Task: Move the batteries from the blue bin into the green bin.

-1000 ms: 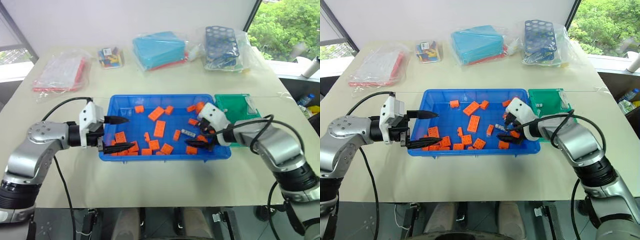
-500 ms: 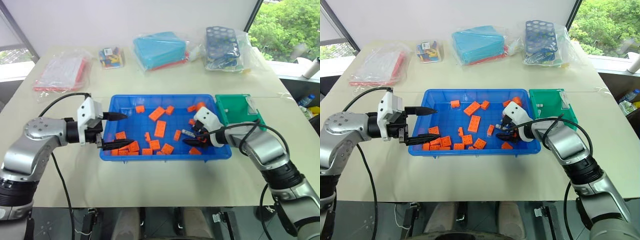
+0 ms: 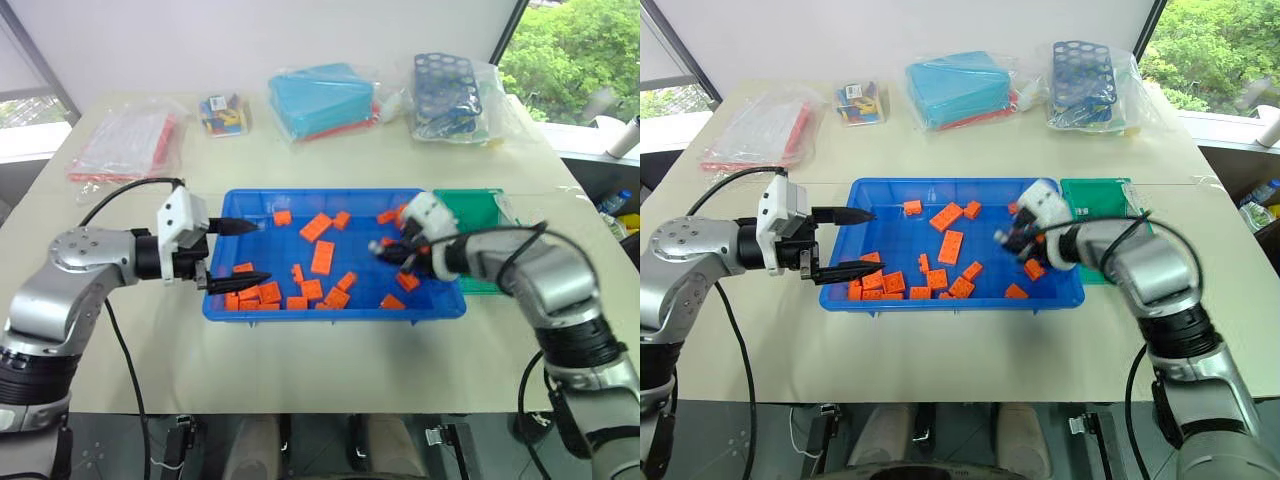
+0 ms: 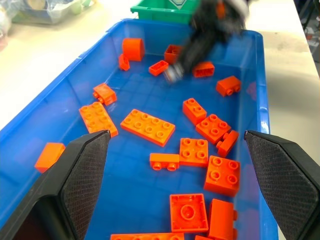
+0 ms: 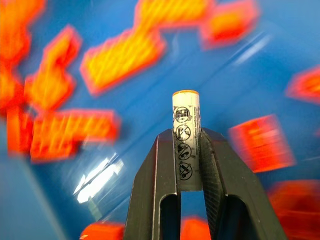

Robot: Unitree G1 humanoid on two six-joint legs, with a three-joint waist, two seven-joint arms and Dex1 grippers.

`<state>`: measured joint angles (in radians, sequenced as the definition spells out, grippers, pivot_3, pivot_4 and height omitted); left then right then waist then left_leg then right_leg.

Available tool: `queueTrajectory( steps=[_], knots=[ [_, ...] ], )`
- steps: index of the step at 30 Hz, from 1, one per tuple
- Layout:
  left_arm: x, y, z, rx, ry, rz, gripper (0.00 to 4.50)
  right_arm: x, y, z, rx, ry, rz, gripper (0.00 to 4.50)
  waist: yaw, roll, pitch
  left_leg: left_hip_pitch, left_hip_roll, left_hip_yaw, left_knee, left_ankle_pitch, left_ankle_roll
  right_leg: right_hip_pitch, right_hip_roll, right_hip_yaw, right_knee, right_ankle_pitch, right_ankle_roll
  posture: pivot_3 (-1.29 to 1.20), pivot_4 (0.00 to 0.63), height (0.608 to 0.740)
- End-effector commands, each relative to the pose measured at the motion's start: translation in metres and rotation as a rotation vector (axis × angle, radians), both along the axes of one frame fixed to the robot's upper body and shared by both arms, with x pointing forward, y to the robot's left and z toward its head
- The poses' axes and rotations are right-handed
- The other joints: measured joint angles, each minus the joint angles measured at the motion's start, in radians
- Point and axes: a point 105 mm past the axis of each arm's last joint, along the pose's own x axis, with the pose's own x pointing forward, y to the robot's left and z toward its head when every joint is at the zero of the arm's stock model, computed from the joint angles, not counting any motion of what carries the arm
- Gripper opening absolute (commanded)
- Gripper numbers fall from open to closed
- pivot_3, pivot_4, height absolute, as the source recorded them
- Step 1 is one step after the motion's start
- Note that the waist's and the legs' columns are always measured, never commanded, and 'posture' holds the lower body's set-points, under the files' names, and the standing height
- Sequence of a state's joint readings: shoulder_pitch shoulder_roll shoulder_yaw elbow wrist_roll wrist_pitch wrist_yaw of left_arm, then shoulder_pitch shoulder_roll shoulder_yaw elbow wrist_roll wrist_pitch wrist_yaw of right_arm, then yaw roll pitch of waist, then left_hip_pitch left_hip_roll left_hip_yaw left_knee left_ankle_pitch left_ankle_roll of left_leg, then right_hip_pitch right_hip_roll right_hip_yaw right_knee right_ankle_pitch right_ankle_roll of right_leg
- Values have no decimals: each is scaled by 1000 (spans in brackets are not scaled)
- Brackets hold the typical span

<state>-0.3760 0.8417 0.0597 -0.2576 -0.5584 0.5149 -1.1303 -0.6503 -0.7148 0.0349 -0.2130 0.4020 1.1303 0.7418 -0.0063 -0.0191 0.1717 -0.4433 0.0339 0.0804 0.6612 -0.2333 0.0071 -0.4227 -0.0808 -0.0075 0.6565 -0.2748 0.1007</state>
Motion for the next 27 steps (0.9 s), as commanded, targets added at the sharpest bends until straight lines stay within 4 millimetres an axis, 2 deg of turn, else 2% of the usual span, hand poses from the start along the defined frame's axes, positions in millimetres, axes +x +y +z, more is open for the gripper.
queueTrajectory(
  steps=[1, 3, 5, 8, 9, 14, 18, 20, 22, 27],
  knots=[
    [-1, -3, 10, -4, -36, -22, 4500, 2, -29, 36, 40, -78, -96, 54, 0, 0, 0, 0, 0, 0, 0, 0, 0, 0, 0, 0, 0, 0, 0, 0, 150, 737],
    [-1, -2, 10, -2, -31, -27, 4500, 3, -56, 47, 25, -98, -180, 54, -3, 0, 0, 0, 0, 0, 0, 0, 0, 0, 0, 0, 0, 0, 0, 0, 150, 737],
    [-1, -2, 10, -1, -24, -36, 4500, 0, -81, 49, -1, -99, -258, 54, -2, 0, 0, 0, 0, 0, 0, 0, 0, 0, 0, 0, 0, 0, 0, 0, 150, 737],
    [0, -2, 10, -2, -21, -43, 4500, -4, -96, 39, -30, -74, -304, 54, -4, 0, 0, 0, 0, 1, 0, 0, 1, 0, 0, 0, 0, 0, 0, 0, 150, 737],
    [0, -3, 10, -2, -20, -45, 4500, -5, -98, 36, -36, -70, -310, 1110, -5, 0, 0, 0, 0, 0, 0, 0, 1, 0, 0, 0, 0, 0, 0, 0, 150, 737],
    [3, -2, 11, -8, -17, -46, 4500, -3, -101, 27, -109, -108, -309, 3427, -8, 0, 0, 0, 0, 1, 0, 0, 1, -1, 1, 1, 0, 0, 0, 0, 150, 737],
    [6, 4, 13, -15, -14, -22, 4500, -9, -106, 28, -132, -144, -228, 3427, -2, 0, 0, 0, 0, 1, 0, 0, 1, 0, 0, 1, 0, 0, 0, 0, 150, 737],
    [10, 15, 16, -16, -13, 13, 4500, -16, -114, 40, -119, -196, -144, 3427, 0, 0, 0, 0, 0, 1, 1, 0, 1, 0, 0, 1, 0, 0, 0, 0, 150, 737],
    [12, 31, 22, -17, -12, 56, 4500, -28, -125, 50, -134, -236, -39, 3427, 0, 0, 0, 0, -1, 1, 1, 0, 1, 0, 0, 0, 0, 0, 0, 0, 150, 737],
    [15, 66, 36, -17, -16, 148, 4500, -46, -164, 46, -224, -210, 49, 3427, -7, 0, 0, 1, 0, 2, 1, -1, 1, 0, 0, 0, 0, 0, 1, 0, 150, 737]
  ],
)
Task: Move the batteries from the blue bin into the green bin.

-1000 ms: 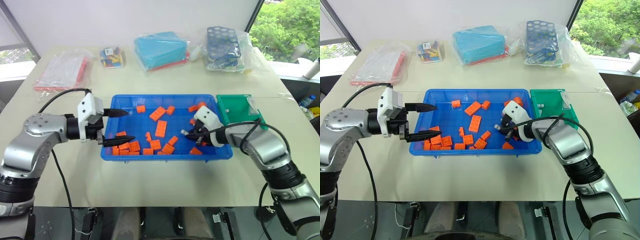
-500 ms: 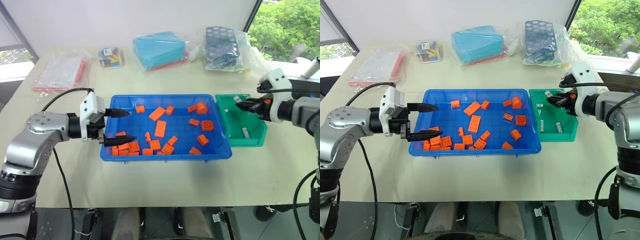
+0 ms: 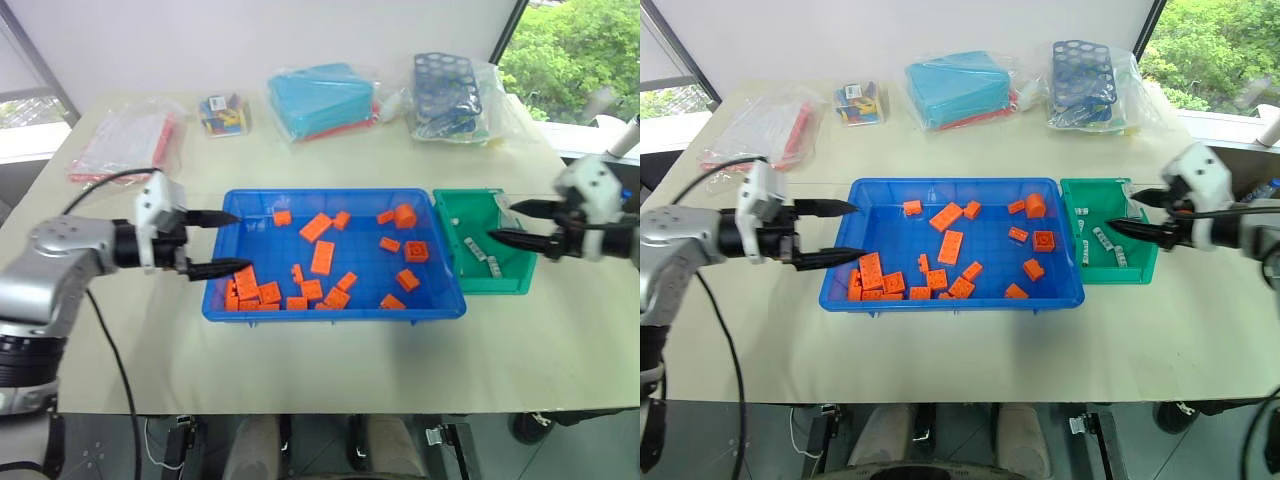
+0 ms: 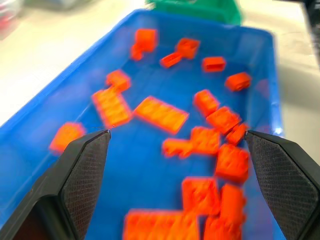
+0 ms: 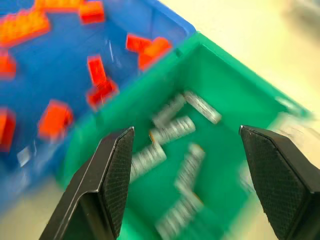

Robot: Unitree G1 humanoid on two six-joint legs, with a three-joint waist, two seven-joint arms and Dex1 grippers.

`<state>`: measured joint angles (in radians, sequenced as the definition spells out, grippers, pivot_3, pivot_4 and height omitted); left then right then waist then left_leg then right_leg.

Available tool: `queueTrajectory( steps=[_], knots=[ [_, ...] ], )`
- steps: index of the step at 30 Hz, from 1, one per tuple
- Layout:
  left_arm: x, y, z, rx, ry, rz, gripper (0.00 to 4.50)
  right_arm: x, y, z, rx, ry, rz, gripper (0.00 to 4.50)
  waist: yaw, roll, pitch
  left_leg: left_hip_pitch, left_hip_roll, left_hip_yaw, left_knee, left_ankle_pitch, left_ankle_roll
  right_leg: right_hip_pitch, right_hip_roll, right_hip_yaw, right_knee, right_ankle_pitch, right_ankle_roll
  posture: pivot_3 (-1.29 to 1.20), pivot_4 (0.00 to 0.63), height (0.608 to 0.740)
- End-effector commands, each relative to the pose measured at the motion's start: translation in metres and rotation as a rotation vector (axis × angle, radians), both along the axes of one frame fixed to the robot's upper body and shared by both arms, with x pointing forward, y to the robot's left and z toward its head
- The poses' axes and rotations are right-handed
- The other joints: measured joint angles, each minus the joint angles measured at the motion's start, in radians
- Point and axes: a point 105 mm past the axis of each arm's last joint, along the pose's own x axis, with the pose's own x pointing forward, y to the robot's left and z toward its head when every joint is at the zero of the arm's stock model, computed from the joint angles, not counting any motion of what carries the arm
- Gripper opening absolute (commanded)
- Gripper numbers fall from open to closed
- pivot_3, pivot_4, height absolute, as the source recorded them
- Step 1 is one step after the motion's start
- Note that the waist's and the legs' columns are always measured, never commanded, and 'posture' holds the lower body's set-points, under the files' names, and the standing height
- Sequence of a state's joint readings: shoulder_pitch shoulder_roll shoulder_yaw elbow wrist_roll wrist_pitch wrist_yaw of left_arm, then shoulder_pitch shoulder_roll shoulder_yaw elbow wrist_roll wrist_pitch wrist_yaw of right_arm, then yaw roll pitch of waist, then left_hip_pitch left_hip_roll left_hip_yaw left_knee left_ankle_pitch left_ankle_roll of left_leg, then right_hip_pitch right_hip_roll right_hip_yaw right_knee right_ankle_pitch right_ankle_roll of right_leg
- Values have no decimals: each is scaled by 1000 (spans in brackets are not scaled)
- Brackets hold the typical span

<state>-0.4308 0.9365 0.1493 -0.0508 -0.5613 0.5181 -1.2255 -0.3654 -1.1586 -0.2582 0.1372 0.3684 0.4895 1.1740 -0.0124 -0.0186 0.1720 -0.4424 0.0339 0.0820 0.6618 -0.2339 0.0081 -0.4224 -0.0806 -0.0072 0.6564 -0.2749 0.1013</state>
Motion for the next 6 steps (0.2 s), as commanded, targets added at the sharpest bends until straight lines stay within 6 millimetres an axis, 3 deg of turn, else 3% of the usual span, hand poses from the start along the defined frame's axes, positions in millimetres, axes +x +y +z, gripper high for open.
queueTrajectory(
  steps=[1, 6],
  knots=[
    [-1, 22, 21, -3, -57, 47, 4500, -10, -21, 10, -55, -58, 68, 3427, -2, 0, 0, 0, 0, 0, 0, 0, 0, 0, 0, 0, 0, 0, 0, 0, 150, 737],
    [8, 52, 20, 39, -86, 160, 4500, -8, -38, 1, -43, -45, 54, 3427, -4, 1, 0, 1, 0, 2, 0, 0, 0, 0, 0, 0, 0, 0, 0, 0, 150, 737]
  ],
)
